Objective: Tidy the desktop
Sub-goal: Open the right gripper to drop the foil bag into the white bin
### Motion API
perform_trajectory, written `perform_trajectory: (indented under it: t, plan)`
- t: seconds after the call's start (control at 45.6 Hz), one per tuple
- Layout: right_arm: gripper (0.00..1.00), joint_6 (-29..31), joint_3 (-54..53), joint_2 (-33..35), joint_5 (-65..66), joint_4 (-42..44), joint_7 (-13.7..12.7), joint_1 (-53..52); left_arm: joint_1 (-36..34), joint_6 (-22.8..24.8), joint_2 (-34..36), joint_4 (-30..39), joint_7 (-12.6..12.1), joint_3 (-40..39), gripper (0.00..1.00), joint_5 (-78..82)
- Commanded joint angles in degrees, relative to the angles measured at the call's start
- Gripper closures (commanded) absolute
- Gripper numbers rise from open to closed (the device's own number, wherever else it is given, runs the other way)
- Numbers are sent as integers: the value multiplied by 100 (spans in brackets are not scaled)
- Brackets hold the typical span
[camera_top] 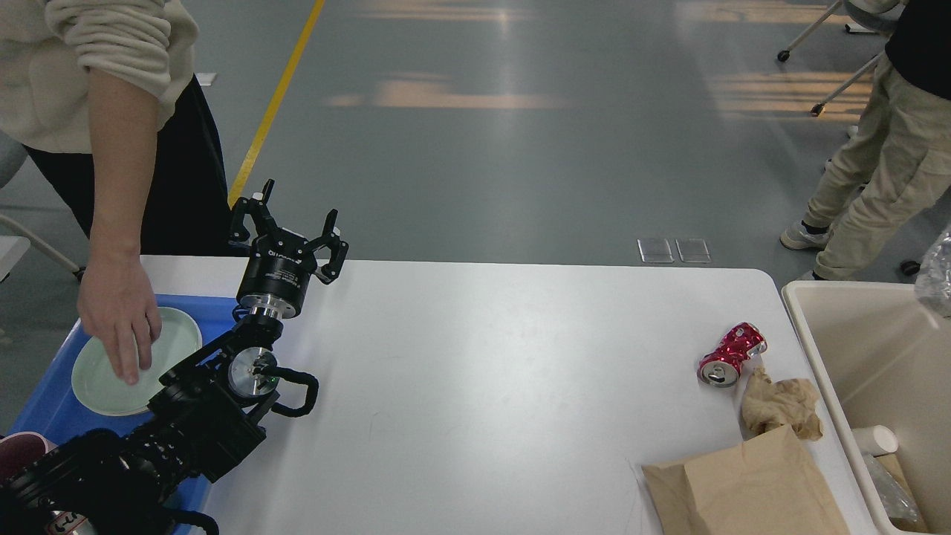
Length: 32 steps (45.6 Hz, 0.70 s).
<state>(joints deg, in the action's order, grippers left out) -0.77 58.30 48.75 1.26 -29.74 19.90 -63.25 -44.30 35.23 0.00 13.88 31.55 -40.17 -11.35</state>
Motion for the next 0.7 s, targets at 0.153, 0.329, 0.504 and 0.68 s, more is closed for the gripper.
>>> perform_trajectory:
  t: [0.153,0.329,0.504,0.68]
  plan:
    - [100,-169,-1119,-94,-3,12,5,1042,0,1,0,0,0,0,4,1]
    - [37,-169,-1128,-155,-3,231,5,1148,0,-7,0,0,0,0,4,1]
    - [15,-169,-1128,-217,-3,346,5,1297,0,1,0,0,0,0,4,1]
    - [0,-151,-1110,-217,6,328,5,1306,0,1,0,0,0,0,4,1]
